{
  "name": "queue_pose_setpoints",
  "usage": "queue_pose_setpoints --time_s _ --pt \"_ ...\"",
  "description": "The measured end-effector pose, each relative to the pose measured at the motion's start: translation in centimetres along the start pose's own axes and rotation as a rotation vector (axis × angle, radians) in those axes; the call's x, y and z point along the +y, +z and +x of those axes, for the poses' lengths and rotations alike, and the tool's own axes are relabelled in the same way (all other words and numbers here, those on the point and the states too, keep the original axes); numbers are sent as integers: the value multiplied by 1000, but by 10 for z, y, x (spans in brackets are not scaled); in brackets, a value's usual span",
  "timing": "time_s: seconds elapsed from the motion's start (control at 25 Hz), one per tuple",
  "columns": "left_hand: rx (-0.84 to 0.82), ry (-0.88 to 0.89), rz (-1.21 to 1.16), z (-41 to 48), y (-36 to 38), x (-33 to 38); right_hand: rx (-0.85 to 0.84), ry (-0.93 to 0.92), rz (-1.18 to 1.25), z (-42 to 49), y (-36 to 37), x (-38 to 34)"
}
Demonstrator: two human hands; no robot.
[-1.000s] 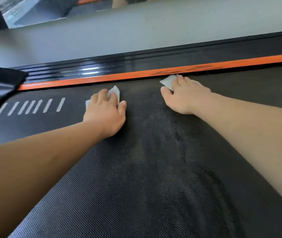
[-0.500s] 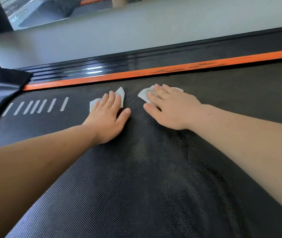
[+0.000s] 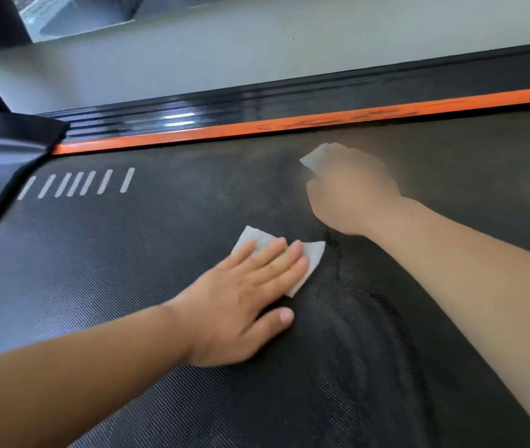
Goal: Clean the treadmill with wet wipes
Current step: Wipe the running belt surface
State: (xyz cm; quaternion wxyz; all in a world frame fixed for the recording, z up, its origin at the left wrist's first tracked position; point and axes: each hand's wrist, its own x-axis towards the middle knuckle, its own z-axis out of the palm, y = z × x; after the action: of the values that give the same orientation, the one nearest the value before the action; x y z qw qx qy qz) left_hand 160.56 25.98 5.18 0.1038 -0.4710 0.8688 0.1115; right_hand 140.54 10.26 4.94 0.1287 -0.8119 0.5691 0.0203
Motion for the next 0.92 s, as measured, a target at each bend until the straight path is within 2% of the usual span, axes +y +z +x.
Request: queue_pose_setpoints --time_s 0.08,0.16,0.24,0.32,0.36,0.44,0.48,0.52,0.64,0.68,0.72,0.76,0.84,0.92 --pt "51 -149 -19 -3 1 -5 -44 -245 29 -25 -3 -1" --pt "67 -294 -53 -5 2 4 -70 -394 -19 -54 6 0" --pt "31 -161 -62 -8 5 28 -30 -337 -90 -68 14 14" --pt "-19 -51 -33 -14 4 42 17 -69 -113 -71 17 37" --pt "-5 -90 -38 -12 2 37 20 79 -119 -71 17 51" --pt "61 -357 -115 -2 -1 30 7 214 -107 -77 13 70" --pt "78 -449 -155 5 -1 36 13 175 -74 -83 13 73" --pt "84 -440 -160 12 3 49 22 73 -32 -91 12 72" --pt "-2 -133 -47 21 7 81 -7 -350 -4 -121 17 55" --pt "-8 -77 -32 22 2 75 -22 -426 -29 -130 21 50" --pt "7 -100 -31 24 -3 64 -26 -443 -43 -135 21 48" --pt "31 -198 -58 26 -7 55 -14 -403 -35 -136 22 50" --pt "39 -384 -163 33 -7 46 39 -235 -17 -125 23 57" --pt "48 -357 -189 34 -1 63 28 -130 -56 -111 24 62"
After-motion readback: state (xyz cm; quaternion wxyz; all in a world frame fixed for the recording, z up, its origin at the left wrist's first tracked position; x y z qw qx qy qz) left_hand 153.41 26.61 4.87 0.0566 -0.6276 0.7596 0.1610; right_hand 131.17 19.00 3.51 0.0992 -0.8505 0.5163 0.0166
